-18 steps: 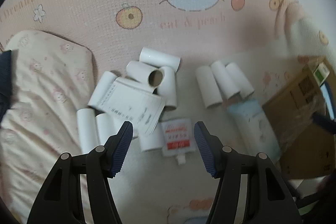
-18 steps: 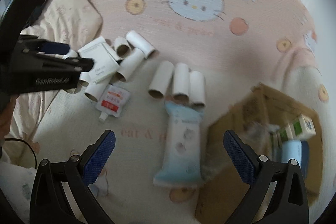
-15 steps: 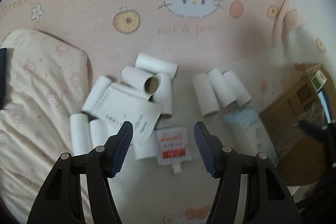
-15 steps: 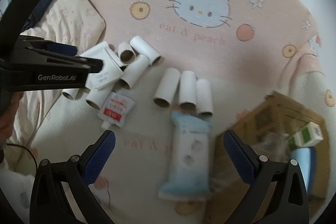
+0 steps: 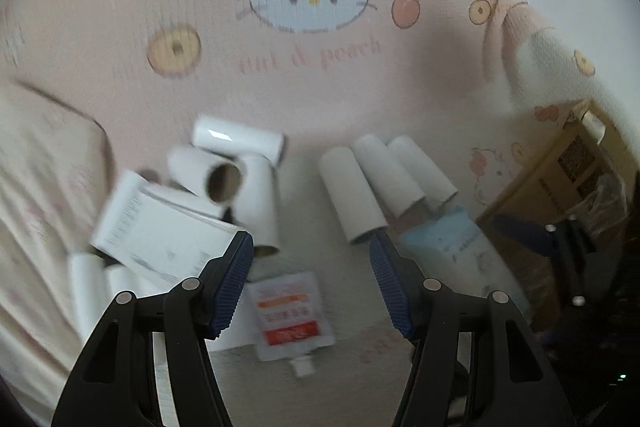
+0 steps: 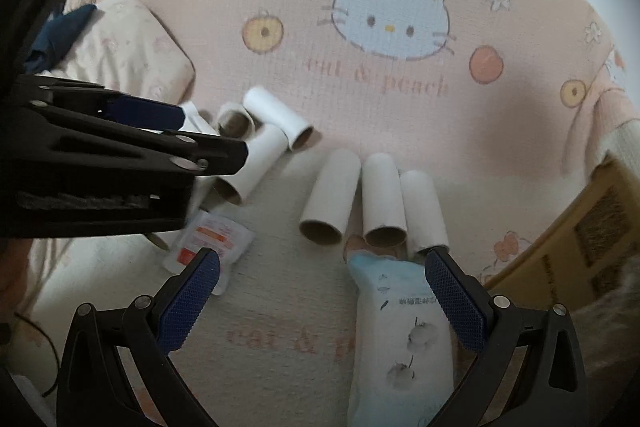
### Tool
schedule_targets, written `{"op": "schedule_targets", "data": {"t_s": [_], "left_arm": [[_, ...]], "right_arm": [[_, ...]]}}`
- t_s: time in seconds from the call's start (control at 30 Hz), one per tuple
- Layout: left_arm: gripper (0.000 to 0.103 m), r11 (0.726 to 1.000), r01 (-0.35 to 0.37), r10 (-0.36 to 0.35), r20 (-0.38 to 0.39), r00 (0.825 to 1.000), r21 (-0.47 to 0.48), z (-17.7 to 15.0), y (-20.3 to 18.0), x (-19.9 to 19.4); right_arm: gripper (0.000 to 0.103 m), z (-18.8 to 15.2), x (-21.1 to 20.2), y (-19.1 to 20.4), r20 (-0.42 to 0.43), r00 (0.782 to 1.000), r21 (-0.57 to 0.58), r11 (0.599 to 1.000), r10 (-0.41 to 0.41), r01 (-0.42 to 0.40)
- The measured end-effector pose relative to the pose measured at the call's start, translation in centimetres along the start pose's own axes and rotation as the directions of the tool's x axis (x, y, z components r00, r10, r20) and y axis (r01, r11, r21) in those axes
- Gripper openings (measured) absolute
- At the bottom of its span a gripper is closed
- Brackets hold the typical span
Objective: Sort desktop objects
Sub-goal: 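Move the left gripper toward the white spiral notepad on the tubes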
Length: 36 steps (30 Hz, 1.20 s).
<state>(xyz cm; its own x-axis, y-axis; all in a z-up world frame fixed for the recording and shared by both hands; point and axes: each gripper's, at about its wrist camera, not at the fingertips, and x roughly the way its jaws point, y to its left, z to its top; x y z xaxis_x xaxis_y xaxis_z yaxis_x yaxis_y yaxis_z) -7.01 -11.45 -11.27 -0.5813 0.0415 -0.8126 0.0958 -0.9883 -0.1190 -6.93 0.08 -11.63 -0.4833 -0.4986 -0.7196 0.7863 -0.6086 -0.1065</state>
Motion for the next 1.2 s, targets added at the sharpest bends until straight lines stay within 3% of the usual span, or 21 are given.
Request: {"op": "schedule_targets", "data": {"t_s": [0.07, 0.27, 0.57, 0.77, 0.97, 1.07, 1.2], "left_arm": [[0.064, 0.998, 0.045, -0.046, -0.023, 0.999, -0.047, 0.0, 0.5, 1.0], [0.060, 0.993, 0.080, -0.085, -0.057, 0.995, -0.088, 0.9, 0.5, 3.4], [0.056, 0.981, -0.072, 0.065, -0.039, 0.997, -0.181, 1.0, 4.9, 2.5], [0.055, 0.947, -0.180, 0.169, -0.066, 0.983, -0.266, 0.2, 10.2, 2.2], [0.055, 0.904, -0.259, 0.239, -0.099, 0.966, -0.341, -0.1, 14.9, 2.5], [0.055, 0.888, -0.256, 0.239, -0.094, 0.967, -0.383, -0.8, 16.6, 2.4], [0.055, 0.877, -0.200, 0.183, -0.081, 0.980, -0.438, -1.6, 18.3, 3.0]], "right_arm": [[0.102, 0.0, 0.8, -0.2, 0.005, 1.000, -0.008, 1.000, -0.021, 0.021], [0.102, 0.5, 2.2, -0.4, 0.061, 0.998, -0.022, 0.999, -0.022, 0.023], [0.102, 1.3, 5.2, 2.1, 0.100, 0.992, -0.037, 0.996, 0.081, -0.078], [0.102, 1.9, 6.9, 5.1, 0.104, 0.979, -0.071, 0.983, 0.174, -0.167], [0.102, 1.9, 8.5, 7.4, 0.072, 0.978, -0.094, 0.977, 0.197, -0.190], [0.102, 1.7, 8.8, 8.2, 0.055, 0.976, -0.078, 0.975, 0.211, -0.206], [0.102, 2.0, 9.3, 8.7, 0.043, 0.975, -0.052, 0.976, 0.216, -0.214]]}}
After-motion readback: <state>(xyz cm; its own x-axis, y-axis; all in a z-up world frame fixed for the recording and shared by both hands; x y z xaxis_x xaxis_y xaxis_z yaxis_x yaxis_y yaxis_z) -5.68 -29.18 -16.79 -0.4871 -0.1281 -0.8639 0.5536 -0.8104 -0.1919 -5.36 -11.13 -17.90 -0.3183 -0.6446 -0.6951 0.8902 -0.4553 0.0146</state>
